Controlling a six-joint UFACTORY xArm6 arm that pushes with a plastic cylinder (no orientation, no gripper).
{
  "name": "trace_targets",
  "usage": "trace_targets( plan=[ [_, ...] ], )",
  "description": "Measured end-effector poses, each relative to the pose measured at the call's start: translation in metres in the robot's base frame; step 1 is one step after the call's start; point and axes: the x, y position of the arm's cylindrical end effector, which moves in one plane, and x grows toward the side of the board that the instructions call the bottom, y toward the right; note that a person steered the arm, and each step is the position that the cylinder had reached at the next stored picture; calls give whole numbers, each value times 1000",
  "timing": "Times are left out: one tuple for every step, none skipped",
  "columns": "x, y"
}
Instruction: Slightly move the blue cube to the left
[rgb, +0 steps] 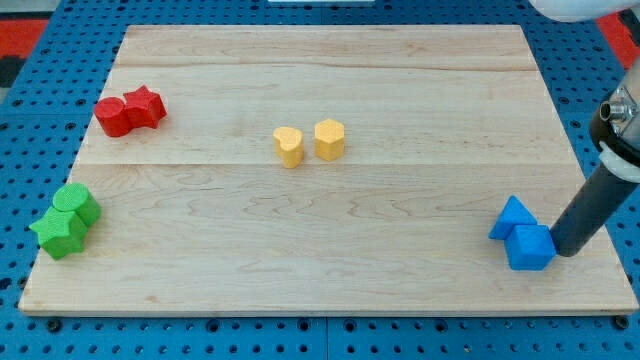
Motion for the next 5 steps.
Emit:
trace_targets(
  plan=[
    [1,-8],
    [1,-10],
    [1,-5],
    [-1,12],
    [-51,35]
  ],
)
